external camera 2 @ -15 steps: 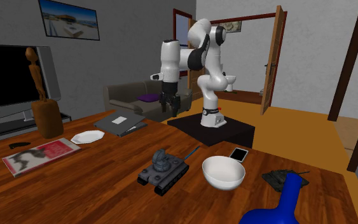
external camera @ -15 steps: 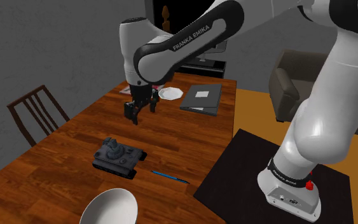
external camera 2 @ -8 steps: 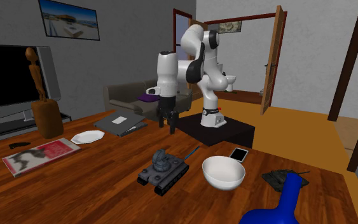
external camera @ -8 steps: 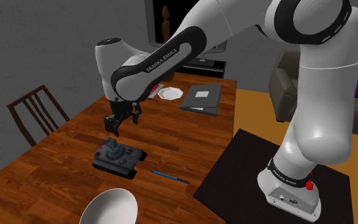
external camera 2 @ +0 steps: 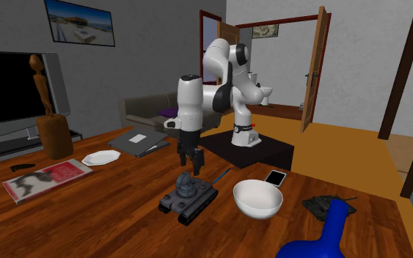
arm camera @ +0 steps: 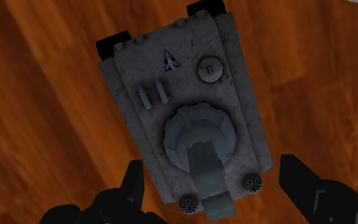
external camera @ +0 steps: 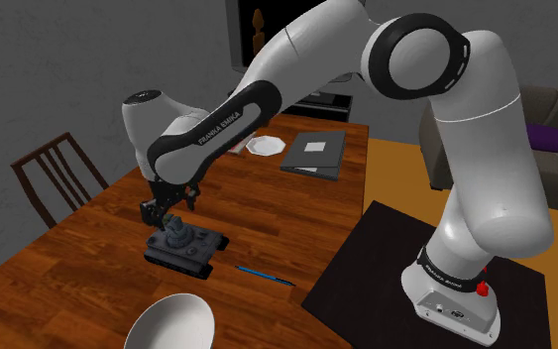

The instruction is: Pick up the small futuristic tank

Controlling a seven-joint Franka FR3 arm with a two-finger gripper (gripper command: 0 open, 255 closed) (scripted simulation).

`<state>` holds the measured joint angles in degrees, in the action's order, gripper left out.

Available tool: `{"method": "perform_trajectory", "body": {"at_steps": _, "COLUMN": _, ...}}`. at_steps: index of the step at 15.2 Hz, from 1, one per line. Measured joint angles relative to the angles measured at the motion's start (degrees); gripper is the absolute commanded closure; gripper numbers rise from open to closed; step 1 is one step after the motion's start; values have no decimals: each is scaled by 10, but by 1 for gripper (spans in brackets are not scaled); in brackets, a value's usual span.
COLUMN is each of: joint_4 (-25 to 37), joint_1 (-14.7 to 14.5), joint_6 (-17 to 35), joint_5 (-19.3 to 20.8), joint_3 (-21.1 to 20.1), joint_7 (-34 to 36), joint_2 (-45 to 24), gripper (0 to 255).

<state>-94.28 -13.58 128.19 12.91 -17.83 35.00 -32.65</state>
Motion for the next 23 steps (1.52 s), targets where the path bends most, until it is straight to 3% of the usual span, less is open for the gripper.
{"method": "perform_trajectory", "body": {"at_steps": 5, "joint_4": -1, "joint_1": -4, "joint_6": 23, "joint_5": 8, "joint_3": 6, "joint_7": 5, "joint_2": -23, "gripper": 0}}
{"method": "perform_trajectory", "body": {"at_steps": 6, "joint_4": -1, "joint_1": -4, "joint_6": 26, "joint_5": 9, "joint_3": 6, "joint_7": 5, "joint_2": -25, "gripper": 255}}
{"method": "perform_trajectory", "body": {"at_steps": 16, "joint_4": -2, "joint_1": -5, "joint_6": 29, "joint_5": 10, "joint_3": 6, "joint_7": 6, "joint_2": -27, "gripper": 255}}
{"method": "perform_trajectory", "body": {"at_steps": 23, "joint_4": 9, "joint_1": -1, "joint_6": -7, "joint_5": 0, "joint_3": 0, "joint_7": 0, "joint_2": -3, "gripper": 255}}
